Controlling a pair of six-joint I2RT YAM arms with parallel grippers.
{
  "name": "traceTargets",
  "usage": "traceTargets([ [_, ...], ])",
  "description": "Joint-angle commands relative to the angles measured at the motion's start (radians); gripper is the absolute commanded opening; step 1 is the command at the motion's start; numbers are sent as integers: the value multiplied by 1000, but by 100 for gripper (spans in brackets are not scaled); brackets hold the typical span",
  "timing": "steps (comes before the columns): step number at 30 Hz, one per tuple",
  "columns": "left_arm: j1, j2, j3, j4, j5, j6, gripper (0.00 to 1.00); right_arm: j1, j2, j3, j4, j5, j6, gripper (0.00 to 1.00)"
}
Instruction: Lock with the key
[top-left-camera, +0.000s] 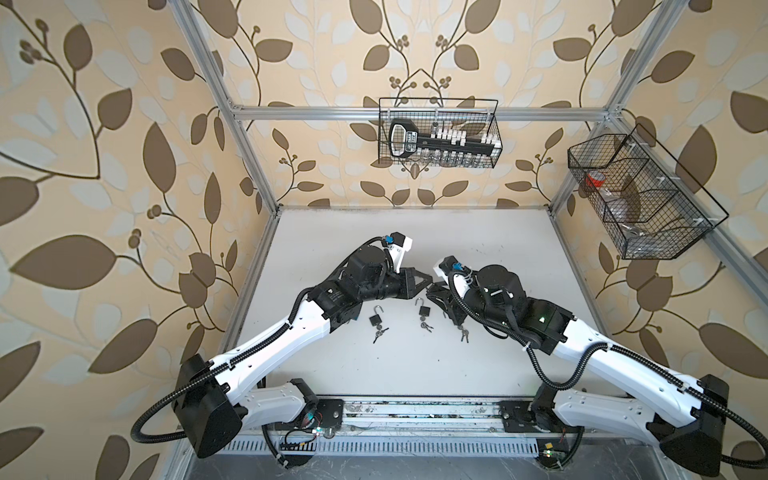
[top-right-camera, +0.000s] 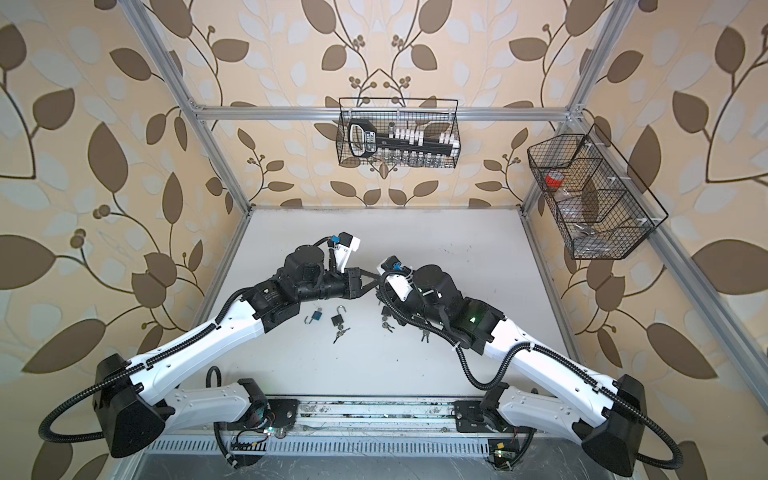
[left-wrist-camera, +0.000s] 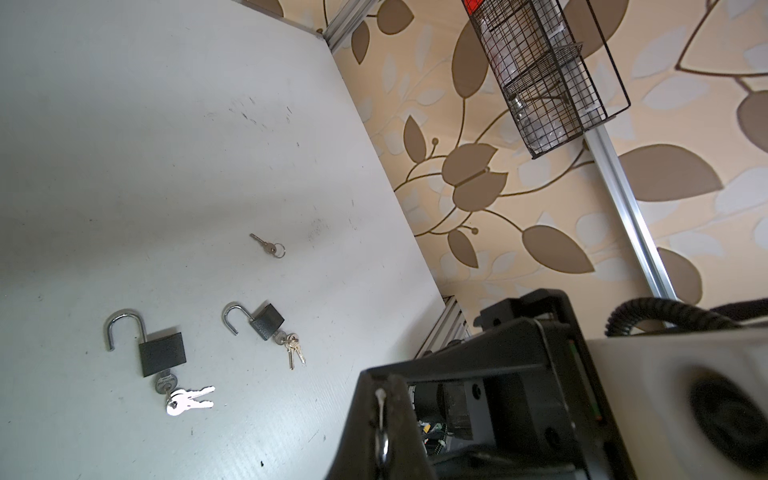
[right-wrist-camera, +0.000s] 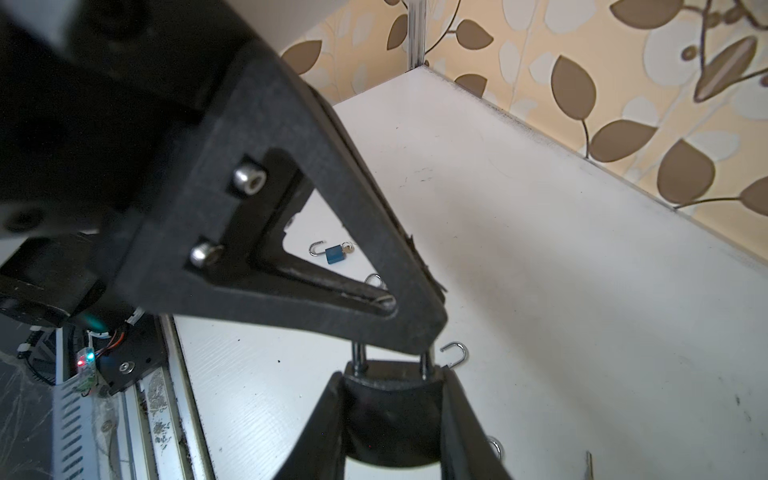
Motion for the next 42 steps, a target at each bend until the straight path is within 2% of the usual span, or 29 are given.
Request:
traceTargets([
  [1, 1, -37, 67, 4, -18, 35, 22, -1, -3, 39, -6, 46, 17, 2],
  [5, 8, -96, 73, -113, -161, 74, 50, -7, -18, 31, -26, 99, 43, 0],
  [10, 53, -150, 61, -266, -251, 77, 72, -58, -31, 10, -29, 159, 73, 0],
  [11, 64, -158, 49, -290, -258, 74, 78, -79, -22, 9, -35, 172, 79, 0],
  [15, 131, -185, -38, -301, -215, 27, 92, -188, 24, -17, -55, 243, 129, 0],
  [16, 155, -191, -65, -288, -187, 11, 95, -238, 36, -33, -48, 225, 139, 0],
  [17, 177, -197, -94, -273, -160, -6, 98, -309, 56, -26, -52, 143, 131, 0],
  [20, 226, -204, -152, -229, -97, -38, 99, -536, 154, 31, -134, -128, 143, 0],
  [22, 243, -204, -175, -210, -81, -45, 99, -588, 230, 57, -181, -235, 55, 0],
  [24, 259, -200, -193, -197, -75, -51, 99, -596, 295, 70, -201, -260, -19, 0],
  [30, 315, -195, -256, -133, -49, -95, 99, -597, 466, 140, -218, -183, -104, 0],
  [38, 387, -174, -300, -102, -41, -130, 99, -596, 668, 286, -266, -5, -226, 0],
  [42, 428, -161, -304, -88, -32, -146, 99, -597, 746, 335, -272, 21, -278, 0],
])
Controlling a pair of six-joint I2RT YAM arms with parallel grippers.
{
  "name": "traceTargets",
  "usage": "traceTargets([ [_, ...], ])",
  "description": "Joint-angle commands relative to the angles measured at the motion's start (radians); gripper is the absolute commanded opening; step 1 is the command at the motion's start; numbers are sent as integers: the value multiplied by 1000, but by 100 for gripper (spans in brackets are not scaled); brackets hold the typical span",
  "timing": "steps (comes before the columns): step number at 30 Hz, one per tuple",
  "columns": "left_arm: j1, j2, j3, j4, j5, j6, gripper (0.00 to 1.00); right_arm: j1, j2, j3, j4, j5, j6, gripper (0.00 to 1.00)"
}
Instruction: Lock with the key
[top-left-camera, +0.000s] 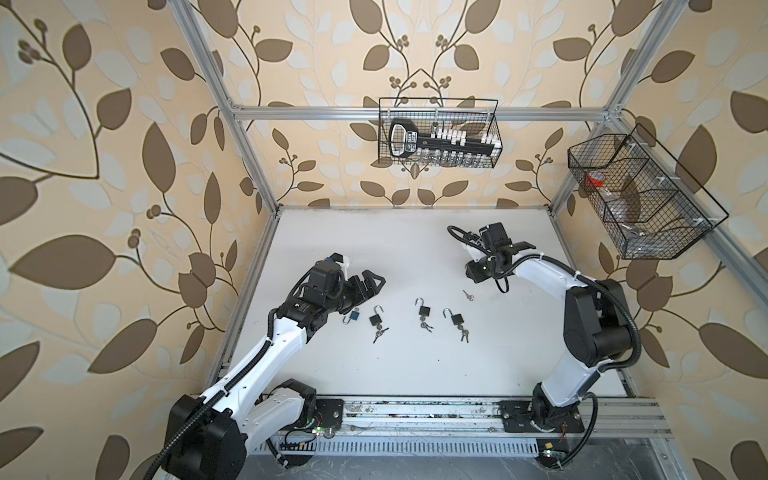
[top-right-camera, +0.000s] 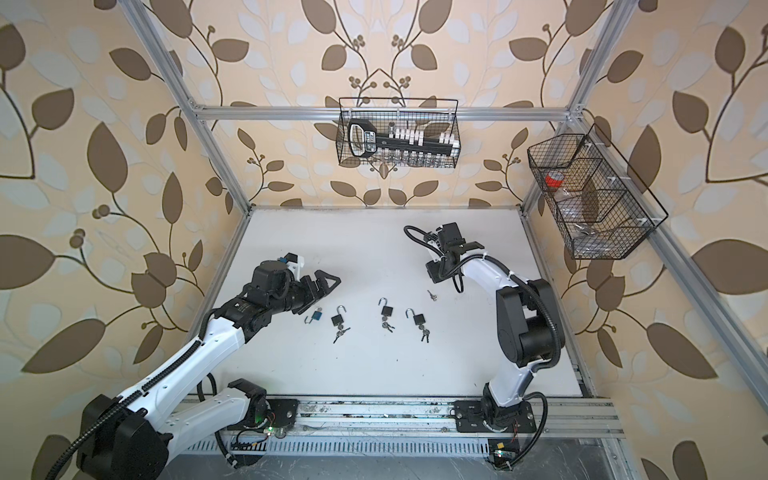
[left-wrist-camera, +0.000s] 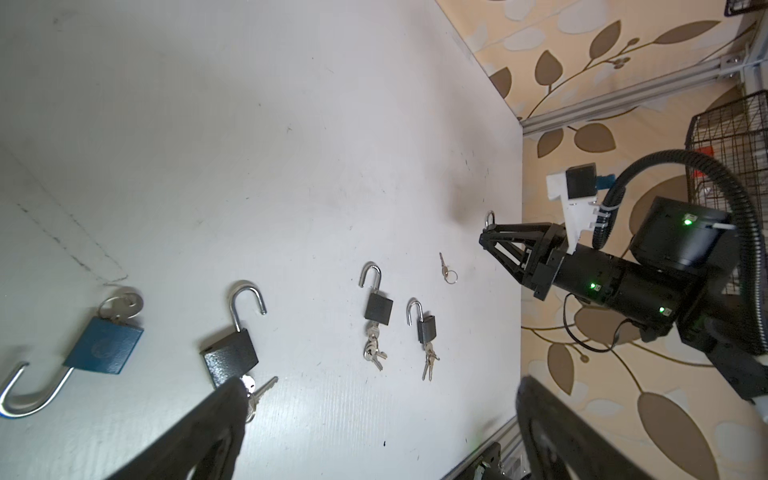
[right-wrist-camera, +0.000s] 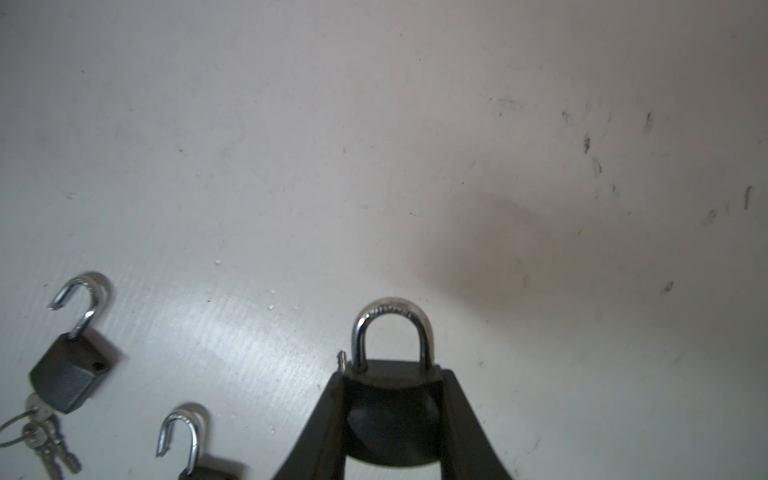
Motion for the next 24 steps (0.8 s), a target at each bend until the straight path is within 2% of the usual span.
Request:
traceTargets([
  [1, 27, 9, -3, 58, 22, -22, 99, 1, 54, 54, -39, 45, -86, 0],
  [11, 71, 98, 20, 63, 37, -18, 99, -13, 212, 185, -86, -36, -162, 0],
  [19, 79, 158, 49, 57, 55, -3, 99, -21, 295, 257, -103, -61, -168, 0],
  [24, 78, 172, 47, 71, 64, -3, 99, -23, 320, 265, -108, -68, -172, 5],
])
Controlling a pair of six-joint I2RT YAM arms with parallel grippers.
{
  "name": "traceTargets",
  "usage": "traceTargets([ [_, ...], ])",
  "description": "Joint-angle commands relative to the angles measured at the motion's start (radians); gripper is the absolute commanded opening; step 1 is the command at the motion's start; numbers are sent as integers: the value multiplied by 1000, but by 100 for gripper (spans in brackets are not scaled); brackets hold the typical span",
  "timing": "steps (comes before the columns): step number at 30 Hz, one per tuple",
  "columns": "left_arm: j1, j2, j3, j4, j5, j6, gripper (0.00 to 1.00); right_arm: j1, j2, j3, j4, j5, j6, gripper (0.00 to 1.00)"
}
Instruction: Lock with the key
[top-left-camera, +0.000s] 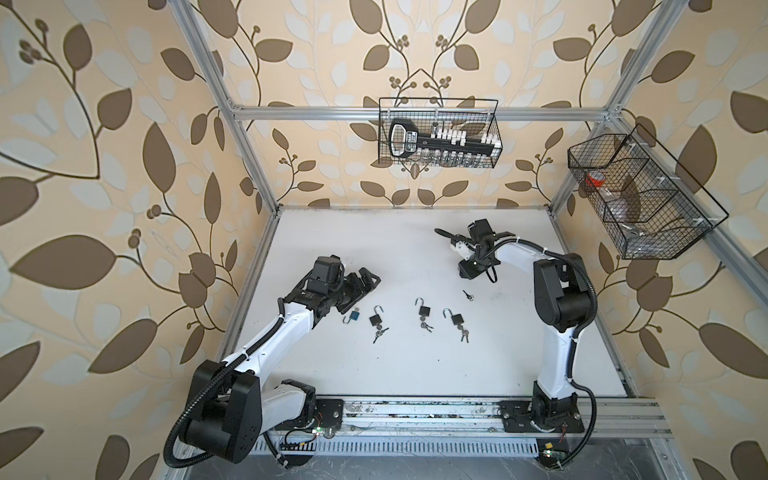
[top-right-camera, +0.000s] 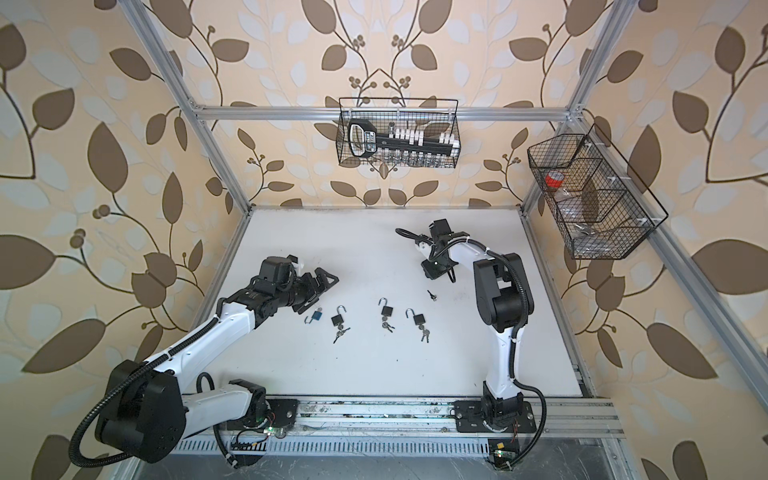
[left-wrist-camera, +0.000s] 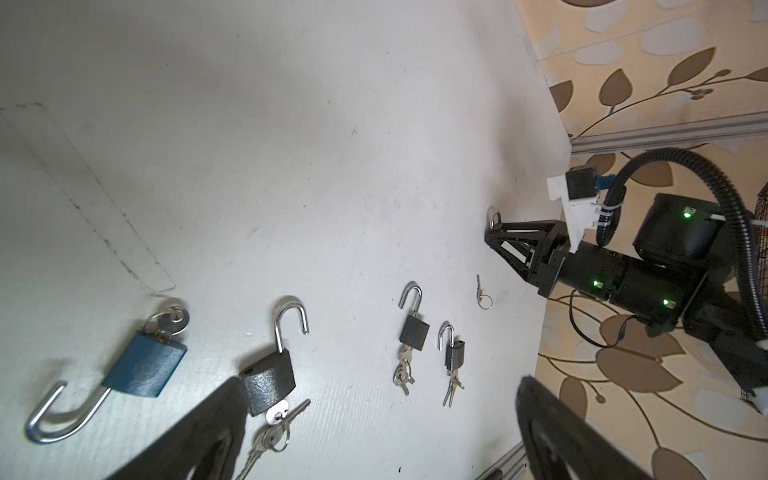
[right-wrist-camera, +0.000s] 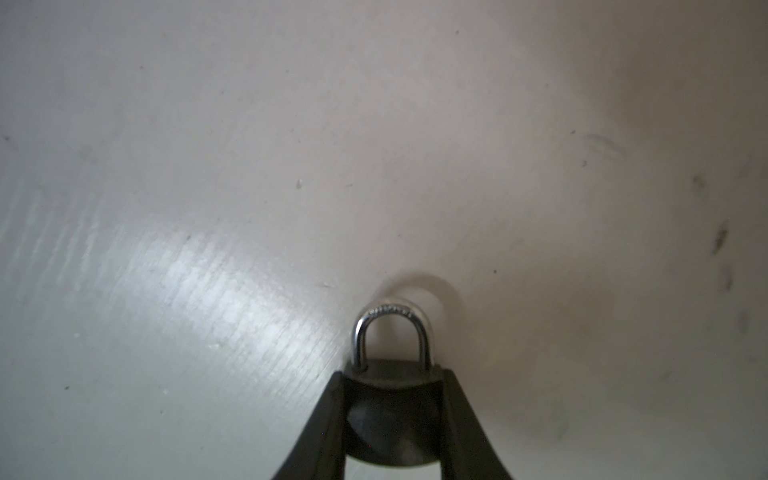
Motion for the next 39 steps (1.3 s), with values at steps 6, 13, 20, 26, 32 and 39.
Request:
traceTargets([
  [6, 15, 5, 35, 62, 63, 6, 99, -7, 38, 30, -34, -21, -25, 23],
  [13, 15, 2, 32, 60, 71, 14, 99, -6, 37, 31, -32, -29, -25, 36],
  [20, 15, -22, 19, 45, 83, 15, 99, -5, -10, 38, -9, -36, 2, 53],
  [26, -13, -98, 36, -35, 39, 83, 99, 14, -187, -38, 99, 74, 154, 55],
  [32, -246, -119, 43, -115, -131, 149, 99, 141, -396, -260, 266, 157, 412, 56],
  [39, -509, -77, 13, -54, -271, 77, 99, 267, -561, -460, 197, 199, 691, 70],
])
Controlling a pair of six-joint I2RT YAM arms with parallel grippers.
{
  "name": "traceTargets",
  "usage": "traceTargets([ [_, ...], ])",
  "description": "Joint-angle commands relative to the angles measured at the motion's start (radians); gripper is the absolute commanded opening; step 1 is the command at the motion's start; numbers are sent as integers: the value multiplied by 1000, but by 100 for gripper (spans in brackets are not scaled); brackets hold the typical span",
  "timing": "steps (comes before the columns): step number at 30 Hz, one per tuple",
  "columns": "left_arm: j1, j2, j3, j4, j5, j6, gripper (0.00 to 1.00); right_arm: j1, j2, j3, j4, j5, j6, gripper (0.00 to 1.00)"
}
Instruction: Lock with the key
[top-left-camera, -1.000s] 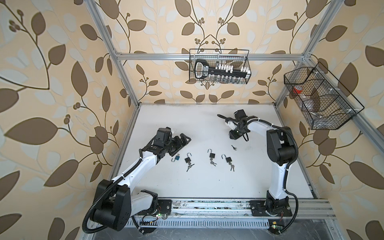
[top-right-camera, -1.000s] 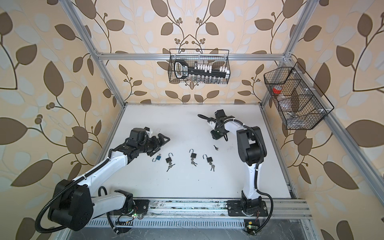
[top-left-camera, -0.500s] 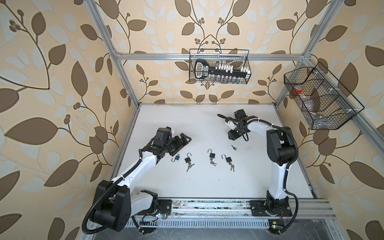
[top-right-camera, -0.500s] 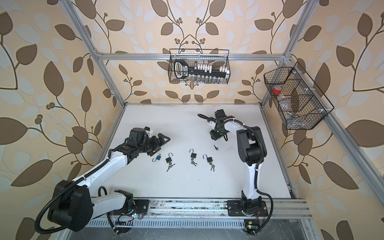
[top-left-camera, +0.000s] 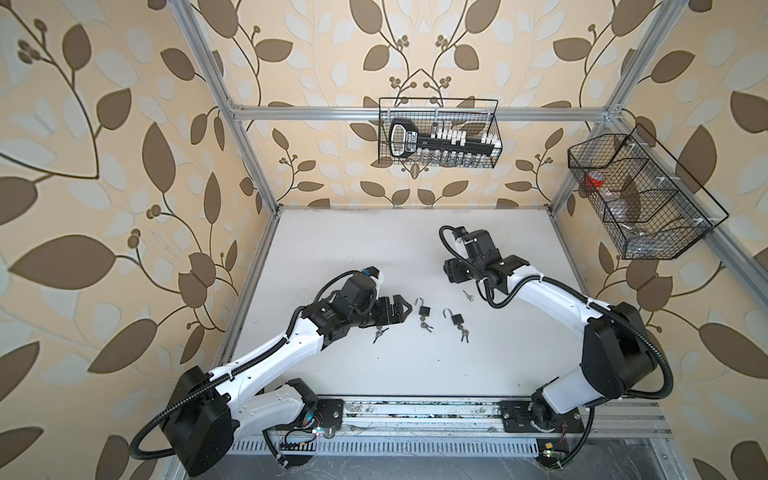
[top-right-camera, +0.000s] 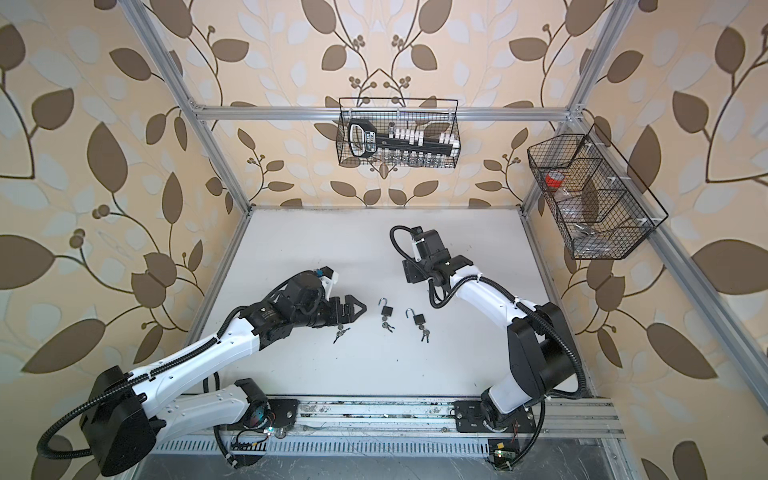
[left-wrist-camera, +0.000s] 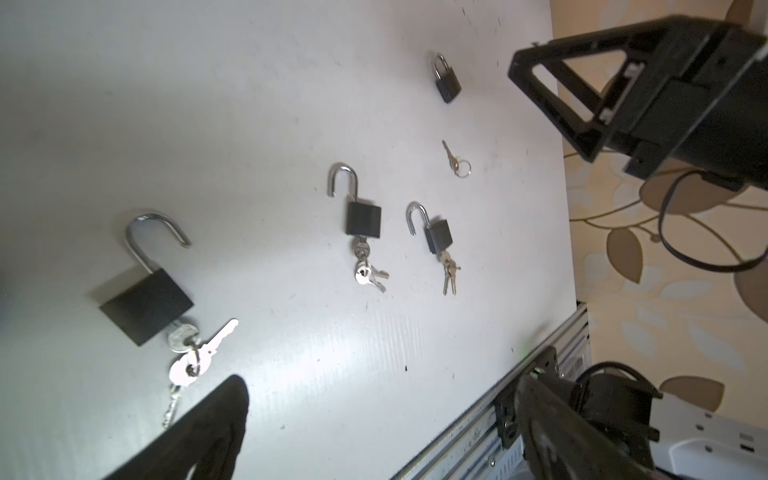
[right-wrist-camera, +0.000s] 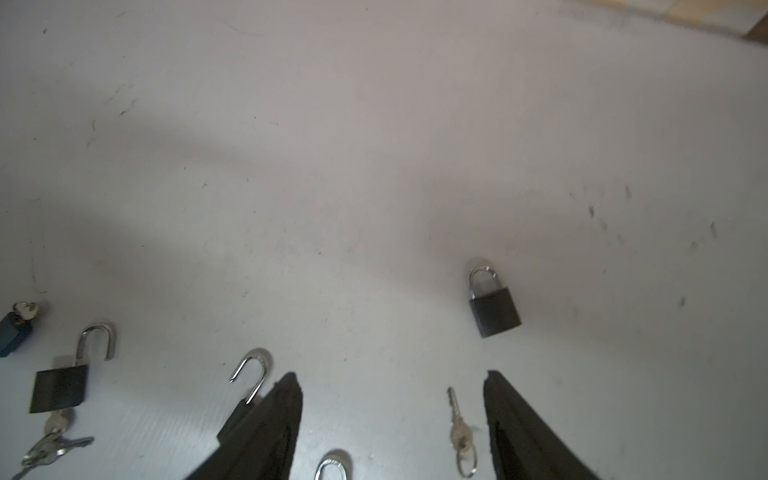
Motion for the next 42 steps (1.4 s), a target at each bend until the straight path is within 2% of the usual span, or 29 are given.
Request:
traceTargets([
  [1, -84, 32, -1, 45, -111, -29, 99, 36, -61, -107, -76, 19, 177, 69],
  [3, -124, 73, -2, 86, -118, -52, 99, 80, -110, -186, -86, 35, 212, 69],
  [6, -138, 134, -9, 169, -92, -92, 99, 102, -120, -245, -138, 28, 258, 68],
  [10, -138, 185, -8, 243, -79, -132, 99, 107, -110, -288, -136, 14, 243, 68],
  [14, -135, 210, 8, 242, -110, -162, 99, 116, -61, -272, -142, -3, 206, 67],
  [29, -19, 140, -54, 266, -50, -185, 99, 171, 73, -203, -158, 43, 164, 60],
  [33, -13, 128, -64, 267, -47, -184, 99, 171, 90, -193, -160, 60, 163, 58],
  [42, -13, 123, -74, 275, -42, -188, 99, 171, 115, -192, -174, 60, 167, 48],
])
